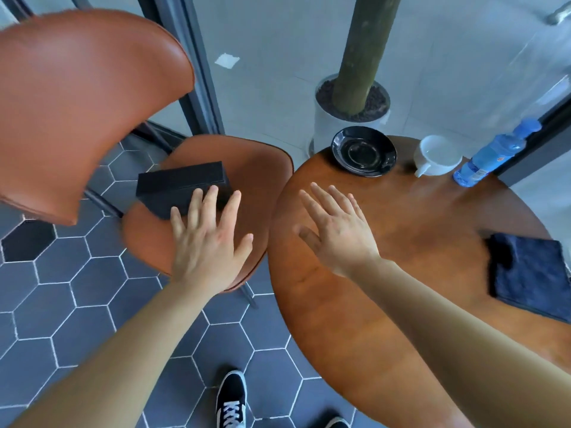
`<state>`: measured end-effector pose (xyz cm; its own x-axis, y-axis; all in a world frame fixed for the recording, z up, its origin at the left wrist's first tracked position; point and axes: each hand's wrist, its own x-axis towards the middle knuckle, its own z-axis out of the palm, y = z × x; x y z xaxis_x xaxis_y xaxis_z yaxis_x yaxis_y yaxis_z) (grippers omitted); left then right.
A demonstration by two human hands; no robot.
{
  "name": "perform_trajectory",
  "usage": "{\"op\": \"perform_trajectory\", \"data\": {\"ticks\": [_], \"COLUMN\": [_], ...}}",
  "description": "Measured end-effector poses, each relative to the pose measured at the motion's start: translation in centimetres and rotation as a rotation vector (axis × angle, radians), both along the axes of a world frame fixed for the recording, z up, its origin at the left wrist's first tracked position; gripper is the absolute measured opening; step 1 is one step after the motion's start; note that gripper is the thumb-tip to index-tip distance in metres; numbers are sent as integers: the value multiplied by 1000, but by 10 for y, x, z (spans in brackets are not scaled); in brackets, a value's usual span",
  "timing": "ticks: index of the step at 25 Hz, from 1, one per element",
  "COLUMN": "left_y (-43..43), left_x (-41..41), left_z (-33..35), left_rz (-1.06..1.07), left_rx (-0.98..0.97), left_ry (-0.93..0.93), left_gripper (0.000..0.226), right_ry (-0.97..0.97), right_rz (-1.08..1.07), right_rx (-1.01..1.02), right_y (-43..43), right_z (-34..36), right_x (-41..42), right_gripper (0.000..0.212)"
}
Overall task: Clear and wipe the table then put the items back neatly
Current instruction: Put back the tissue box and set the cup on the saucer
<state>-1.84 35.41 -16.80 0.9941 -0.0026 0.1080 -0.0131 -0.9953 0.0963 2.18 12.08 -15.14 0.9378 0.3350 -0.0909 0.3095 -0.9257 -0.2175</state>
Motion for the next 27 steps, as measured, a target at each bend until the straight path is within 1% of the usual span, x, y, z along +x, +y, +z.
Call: {"op": "perform_trajectory", "data": {"ticks": [13, 18, 20, 24, 27], "left_y": [82, 103, 144, 154, 177], "left_x": [-1, 10, 39, 56, 90], "left_z": [-14, -21, -39, -48, -65], "left_rz": [93, 88, 145, 108, 82], "left_rx": [-15, 24, -1, 45, 75], "left_ry": [25, 40, 120, 139, 186], "left_gripper": [75, 81, 87, 94, 97], "right_ry": [58, 64, 122, 129, 142], "right_rz": [99, 111, 111, 117, 141], "right_rx": [86, 74, 68, 38, -8], "right_y": [101, 122, 165, 180, 208], "right_z": [-15, -18, -35, -43, -59], "right_x": [17, 34, 67, 85, 118], "right_gripper": [67, 67, 67, 73, 81]}}
